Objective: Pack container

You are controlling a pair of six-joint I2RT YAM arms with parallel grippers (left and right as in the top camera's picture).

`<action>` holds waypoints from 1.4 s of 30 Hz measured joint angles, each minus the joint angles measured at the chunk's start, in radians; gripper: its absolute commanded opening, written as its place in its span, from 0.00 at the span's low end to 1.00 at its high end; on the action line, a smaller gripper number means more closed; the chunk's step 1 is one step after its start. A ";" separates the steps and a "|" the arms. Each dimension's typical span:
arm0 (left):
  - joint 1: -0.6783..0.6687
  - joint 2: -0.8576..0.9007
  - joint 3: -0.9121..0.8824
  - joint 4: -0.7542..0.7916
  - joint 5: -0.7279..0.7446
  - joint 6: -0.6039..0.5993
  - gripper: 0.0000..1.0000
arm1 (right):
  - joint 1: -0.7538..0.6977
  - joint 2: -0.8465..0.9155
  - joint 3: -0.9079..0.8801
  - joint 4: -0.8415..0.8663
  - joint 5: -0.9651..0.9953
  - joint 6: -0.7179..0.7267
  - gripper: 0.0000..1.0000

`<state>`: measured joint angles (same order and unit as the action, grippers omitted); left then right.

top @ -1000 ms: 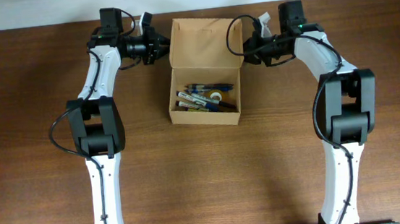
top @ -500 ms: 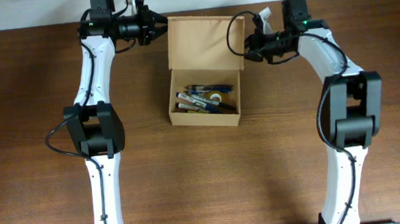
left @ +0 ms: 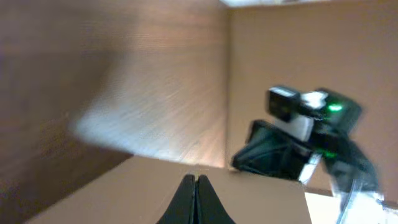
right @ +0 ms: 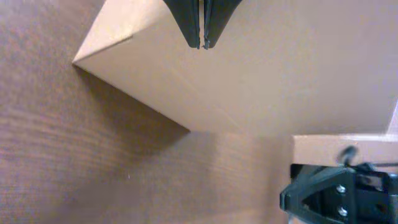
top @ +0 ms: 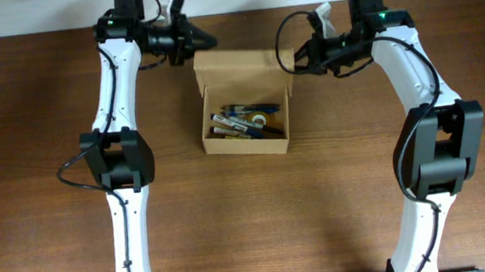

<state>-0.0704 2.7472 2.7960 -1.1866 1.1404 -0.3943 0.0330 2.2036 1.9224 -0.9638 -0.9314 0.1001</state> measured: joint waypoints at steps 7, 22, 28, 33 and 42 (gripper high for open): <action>-0.047 -0.047 0.064 -0.304 -0.247 0.179 0.02 | 0.078 -0.040 0.043 -0.154 0.171 -0.082 0.04; -0.172 -0.257 0.090 -0.498 -0.743 0.283 0.02 | 0.266 -0.252 0.068 -0.394 0.545 -0.117 0.04; -0.240 -0.345 0.017 -0.497 -0.892 0.283 0.02 | 0.365 -0.252 0.068 -0.492 0.652 -0.129 0.04; -0.316 -0.505 -0.193 -0.495 -1.001 0.290 0.02 | 0.416 -0.252 0.068 -0.503 0.692 -0.131 0.04; -0.341 -0.574 -0.546 -0.434 -1.055 0.298 0.02 | 0.417 -0.253 0.059 -0.443 0.764 -0.131 0.04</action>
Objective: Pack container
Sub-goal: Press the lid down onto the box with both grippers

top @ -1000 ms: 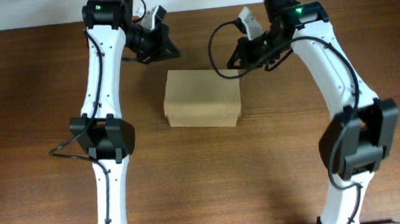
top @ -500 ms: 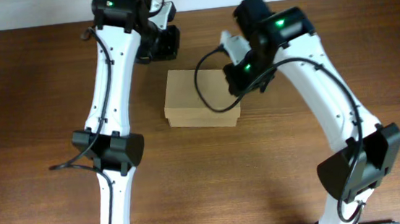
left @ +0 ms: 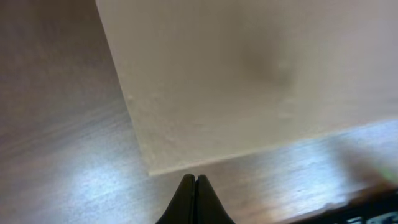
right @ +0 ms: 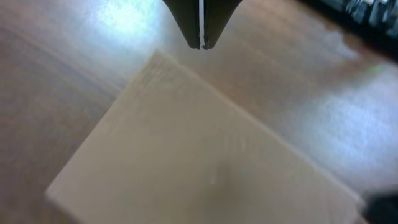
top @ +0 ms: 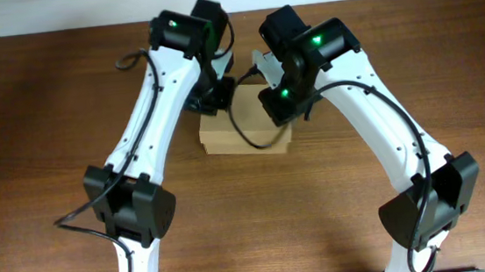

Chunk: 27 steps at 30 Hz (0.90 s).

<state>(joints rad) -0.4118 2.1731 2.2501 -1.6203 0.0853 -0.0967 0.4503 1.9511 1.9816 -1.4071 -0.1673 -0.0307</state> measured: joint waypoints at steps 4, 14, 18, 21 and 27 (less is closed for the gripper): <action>0.001 0.003 -0.092 0.053 -0.008 0.000 0.02 | 0.000 -0.001 -0.080 0.065 0.008 0.000 0.04; 0.002 0.003 -0.229 0.165 -0.015 0.000 0.02 | -0.001 -0.005 -0.354 0.261 0.008 0.005 0.04; 0.002 0.000 -0.266 0.201 -0.015 0.000 0.02 | -0.001 -0.028 -0.386 0.294 0.008 0.004 0.04; 0.003 -0.012 -0.285 0.216 -0.015 0.000 0.02 | -0.001 -0.030 -0.389 0.299 0.008 0.005 0.04; 0.003 -0.015 -0.290 0.222 -0.015 0.001 0.01 | -0.001 -0.030 -0.377 0.285 0.006 0.005 0.04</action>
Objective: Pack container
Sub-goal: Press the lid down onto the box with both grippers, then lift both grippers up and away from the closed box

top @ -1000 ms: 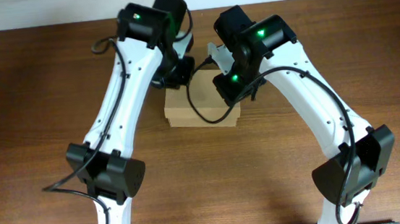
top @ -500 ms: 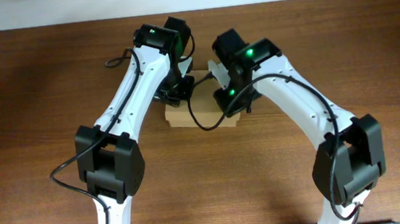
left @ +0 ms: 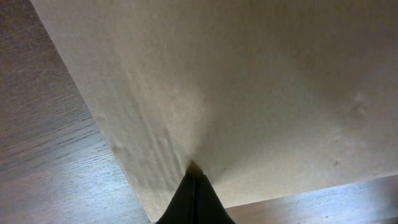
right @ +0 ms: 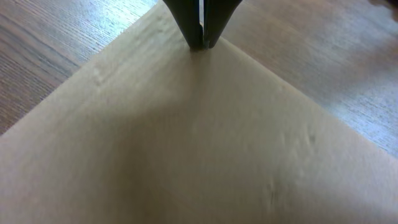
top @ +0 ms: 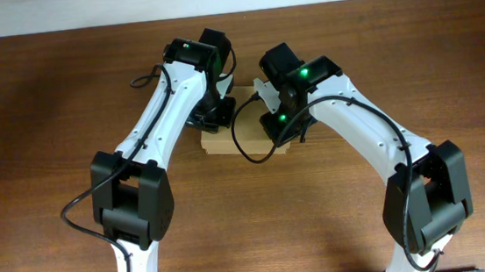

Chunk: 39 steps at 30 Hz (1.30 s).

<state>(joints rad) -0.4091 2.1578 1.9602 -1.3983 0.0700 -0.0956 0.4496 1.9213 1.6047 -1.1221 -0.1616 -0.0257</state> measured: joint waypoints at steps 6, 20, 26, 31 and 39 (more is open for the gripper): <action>0.005 0.000 0.008 -0.024 0.000 0.003 0.02 | 0.000 0.000 0.141 -0.097 0.000 0.000 0.04; 0.195 -0.164 0.189 -0.034 -0.034 0.003 0.04 | -0.110 -0.034 0.523 -0.218 0.106 0.030 0.04; 0.361 -0.285 0.290 -0.036 -0.056 0.003 0.07 | -0.322 -0.035 0.538 -0.233 0.111 0.084 0.04; 0.433 -0.315 0.332 -0.037 -0.061 0.003 0.08 | -0.474 -0.035 0.580 -0.236 0.097 0.100 0.04; 0.447 -0.316 0.350 -0.025 -0.060 0.017 0.57 | -0.570 -0.045 0.718 -0.239 -0.003 0.113 0.63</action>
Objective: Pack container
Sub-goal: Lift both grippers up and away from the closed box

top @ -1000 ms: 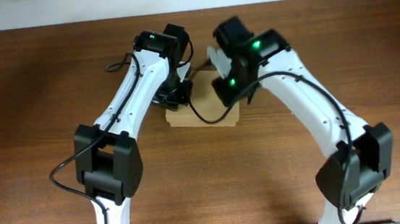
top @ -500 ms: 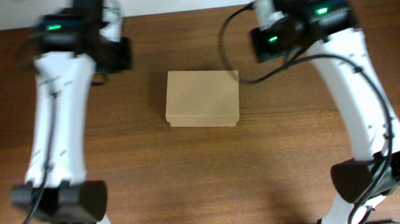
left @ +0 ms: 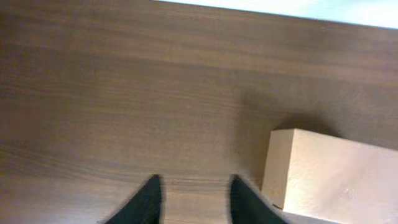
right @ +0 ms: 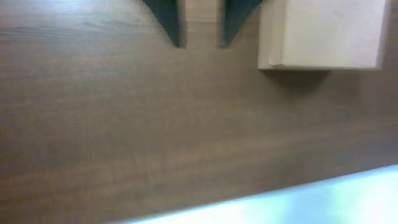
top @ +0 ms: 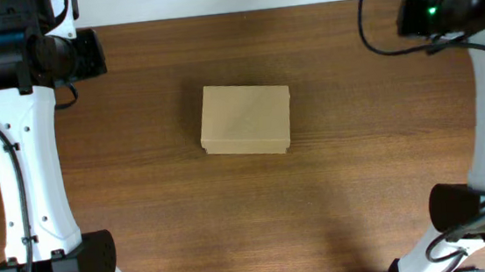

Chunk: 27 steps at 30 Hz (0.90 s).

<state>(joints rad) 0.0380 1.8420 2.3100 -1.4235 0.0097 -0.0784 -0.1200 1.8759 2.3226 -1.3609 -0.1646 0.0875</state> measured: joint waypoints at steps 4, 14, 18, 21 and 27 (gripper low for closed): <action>0.000 0.000 0.003 -0.001 0.000 0.000 1.00 | 0.000 -0.021 0.095 0.003 -0.023 -0.004 0.99; 0.000 0.000 0.003 -0.001 0.000 0.000 1.00 | 0.000 -0.050 0.142 0.002 -0.037 -0.005 0.99; 0.000 0.000 0.003 -0.001 0.000 0.000 1.00 | 0.000 -0.050 0.142 0.002 -0.037 -0.006 0.99; 0.000 0.000 0.004 -0.001 0.000 0.000 1.00 | 0.000 -0.050 0.142 0.003 -0.037 -0.005 0.99; 0.000 0.000 0.004 -0.001 0.000 0.000 1.00 | 0.000 -0.050 0.142 0.002 -0.037 -0.005 0.99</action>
<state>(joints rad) 0.0380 1.8420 2.3138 -1.4242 0.0093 -0.0788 -0.1200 1.8259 2.4645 -1.3586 -0.2016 0.0826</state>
